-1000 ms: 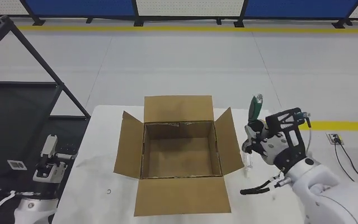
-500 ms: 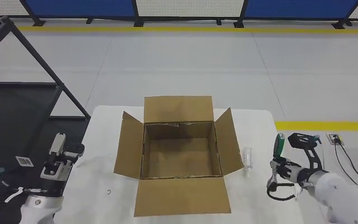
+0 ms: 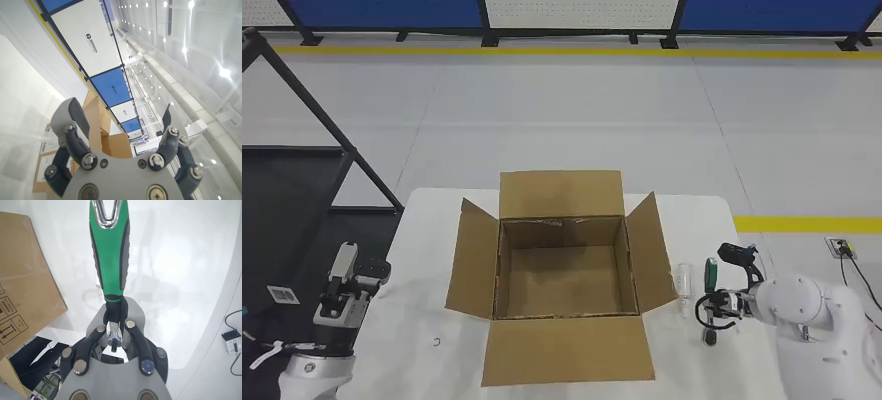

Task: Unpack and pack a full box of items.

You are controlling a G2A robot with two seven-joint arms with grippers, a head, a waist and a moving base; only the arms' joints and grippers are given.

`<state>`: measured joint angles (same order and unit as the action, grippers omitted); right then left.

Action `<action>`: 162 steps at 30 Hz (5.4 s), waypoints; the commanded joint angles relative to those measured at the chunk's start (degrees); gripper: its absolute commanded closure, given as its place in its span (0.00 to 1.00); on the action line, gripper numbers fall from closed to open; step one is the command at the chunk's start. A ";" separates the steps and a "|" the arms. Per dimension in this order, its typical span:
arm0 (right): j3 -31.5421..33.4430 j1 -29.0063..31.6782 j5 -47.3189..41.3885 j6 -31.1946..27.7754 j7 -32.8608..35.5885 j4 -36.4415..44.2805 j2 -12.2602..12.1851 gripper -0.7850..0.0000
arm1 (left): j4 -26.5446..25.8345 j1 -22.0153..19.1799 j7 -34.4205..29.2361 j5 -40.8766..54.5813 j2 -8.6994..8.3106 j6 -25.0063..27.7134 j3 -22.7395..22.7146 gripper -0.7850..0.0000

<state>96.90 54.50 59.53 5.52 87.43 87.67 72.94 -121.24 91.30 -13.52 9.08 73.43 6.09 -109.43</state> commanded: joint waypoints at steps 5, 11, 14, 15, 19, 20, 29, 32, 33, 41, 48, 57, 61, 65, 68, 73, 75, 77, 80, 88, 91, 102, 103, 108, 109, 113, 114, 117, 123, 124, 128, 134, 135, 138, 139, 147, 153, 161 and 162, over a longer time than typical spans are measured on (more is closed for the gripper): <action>-1.21 -1.97 2.46 2.76 -1.46 -5.37 -0.41 1.00 | -0.36 0.74 -0.23 -0.14 -0.04 0.48 -0.03 0.00; -1.43 -4.14 2.17 2.41 -2.91 -11.21 -0.91 1.00 | -0.79 1.18 -0.06 -0.55 -0.08 0.82 0.07 0.00; -1.63 -4.95 1.64 1.92 -3.61 -13.27 -1.12 0.90 | -1.02 1.27 0.03 -0.77 -0.09 0.91 0.15 0.00; -1.59 -5.18 1.29 1.70 -3.70 -13.86 -1.20 0.85 | -1.05 1.29 0.09 -0.83 -0.10 0.93 0.17 0.00; -1.81 -5.76 0.70 1.25 -4.25 -15.51 -1.51 0.76 | -1.21 1.28 0.15 -1.02 -0.13 1.00 0.28 0.00; -1.90 -5.81 0.57 1.25 -4.40 -15.71 -1.58 0.75 | -1.23 1.26 0.17 -1.02 -0.14 0.98 0.29 0.00; -0.28 -1.48 -2.00 2.88 -7.25 -7.35 -2.24 0.55 | -1.27 0.90 0.00 -1.52 -0.26 1.16 0.39 0.00; 2.02 3.30 -4.19 4.39 -9.92 1.63 -2.41 0.49 | -1.17 0.76 0.06 -1.60 -0.29 1.39 0.46 0.00; 2.63 5.10 -5.22 4.65 -10.95 5.05 -2.41 0.40 | -1.11 0.72 0.15 -1.55 -0.29 1.40 0.48 0.00; 6.71 18.35 -16.34 -1.52 -21.93 26.94 -2.32 0.00 | -0.85 0.61 0.87 -1.04 -0.30 1.57 0.49 0.00; 6.95 25.40 -19.31 -5.42 -28.39 37.41 -2.41 0.00 | -0.46 0.78 1.25 0.67 -0.27 1.63 0.28 0.00; 7.01 25.84 -18.83 -3.32 -30.97 35.23 -2.33 0.00 | 0.07 1.51 1.69 1.64 -0.29 1.75 -0.97 0.00; 6.64 24.38 -28.10 -2.92 -34.01 28.71 -2.11 0.00 | 0.27 1.82 1.73 1.95 -0.31 2.00 -1.64 0.00; 6.98 21.48 -39.41 -9.82 -33.67 18.61 -2.28 1.00 | 0.27 2.07 1.44 1.91 -0.35 2.03 -2.06 0.00; 6.16 18.44 -44.38 -14.29 -31.29 10.99 -2.61 1.00 | 0.28 2.25 1.00 1.62 -0.39 2.20 -2.22 0.00; 5.60 17.01 -41.28 -13.83 -30.34 9.62 -2.95 1.00 | 0.15 2.48 0.97 1.28 -0.41 2.37 -2.31 0.00; 5.35 17.09 -41.09 -14.01 -30.31 9.69 -2.96 1.00 | 0.12 2.55 0.99 1.14 -0.42 2.29 -2.30 0.00; 3.19 16.51 -42.44 -14.92 -29.70 8.76 -2.94 1.00 | 0.08 2.61 1.11 1.03 -0.41 2.32 -2.24 0.00; -0.19 13.86 -43.52 -15.62 -28.78 6.18 -2.96 1.00 | 0.10 2.69 1.37 0.95 -0.40 2.40 -2.18 0.00; -7.08 8.30 -43.75 -17.01 -29.18 0.59 -2.95 1.00 | 0.23 2.83 2.50 0.99 -0.34 2.35 -2.22 0.00; -7.94 7.54 -44.62 -17.76 -29.11 -0.43 -3.10 1.00 | 0.26 2.78 2.59 1.16 -0.33 2.52 -2.28 0.00; -11.20 4.66 -47.82 -20.96 -26.92 -4.25 -3.66 1.00 | 0.28 2.37 2.73 1.30 -0.35 2.54 -2.36 0.00; -11.65 4.41 -48.49 -21.55 -26.41 -4.48 -3.68 1.00 | 0.29 2.30 2.73 1.31 -0.35 2.49 -2.35 0.00; -13.20 3.05 -49.40 -22.51 -25.63 -5.83 -3.91 1.00 | 0.36 1.87 3.09 1.39 -0.36 2.08 -2.36 0.00; -13.62 2.75 -49.53 -22.60 -25.41 -6.04 -3.94 1.00 | 0.37 1.77 3.17 1.46 -0.36 2.03 -2.36 0.00; -14.88 1.59 -49.84 -22.90 -25.28 -6.96 -4.08 1.00 | 0.56 1.40 3.46 1.57 -0.37 1.87 -2.42 0.00; -15.12 1.38 -49.05 -22.35 -26.01 -6.98 -4.12 1.00 | 0.60 1.31 3.50 1.62 -0.37 1.80 -2.43 0.00; -15.22 1.46 -48.49 -21.58 -27.93 -6.56 -4.28 1.00 | 0.71 1.11 3.41 1.65 -0.39 1.67 -2.49 0.00; -8.19 6.76 -46.76 -19.75 -29.15 0.49 -5.90 1.00 | 0.99 0.92 3.19 1.74 -0.44 1.46 -2.69 0.00; -6.54 8.38 -46.08 -18.75 -28.55 2.96 -6.26 1.00 | 1.00 0.89 3.12 1.72 -0.45 1.40 -2.71 0.00; -0.30 15.06 -41.68 -12.33 -26.24 13.27 -7.51 0.55 | 1.13 0.70 2.52 1.69 -0.50 1.37 -2.70 0.00; 5.30 22.36 -35.30 -3.09 -24.90 23.91 -8.49 0.00 | 1.31 0.20 1.06 1.70 -0.63 1.58 -2.36 0.00; 5.80 22.95 -33.43 -1.48 -25.33 24.53 -8.62 0.00 | 1.34 0.18 0.56 1.93 -0.65 1.41 -2.16 0.00; 5.57 23.34 -30.69 0.87 -26.45 24.64 -8.82 0.00 | 1.14 0.02 -0.75 3.38 -0.73 0.63 -2.19 0.00; 5.46 23.25 -29.50 2.09 -27.12 24.26 -8.88 0.00 | 1.03 0.03 -0.68 3.33 -0.74 0.67 -2.36 0.00; 5.31 23.02 -29.52 2.78 -27.85 23.86 -8.90 0.00 | 0.59 0.72 0.65 2.55 -0.72 0.45 -2.59 0.00; 3.89 22.28 -28.04 1.54 -28.13 21.35 -9.10 0.00 | 0.49 1.18 1.09 2.26 -0.70 1.53 -2.65 0.00; 0.55 13.80 -17.45 4.17 -17.89 11.67 -10.53 0.00 | 0.44 2.35 1.94 2.79 -0.61 1.69 -3.27 0.00; -0.89 12.63 -15.43 4.56 -16.87 10.87 -10.63 0.00 | 0.44 2.42 1.88 2.88 -0.61 1.73 -3.33 0.00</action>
<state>97.34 68.36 41.79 9.81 69.08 99.50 62.42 -120.79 93.66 -11.57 11.88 72.82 7.78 -112.70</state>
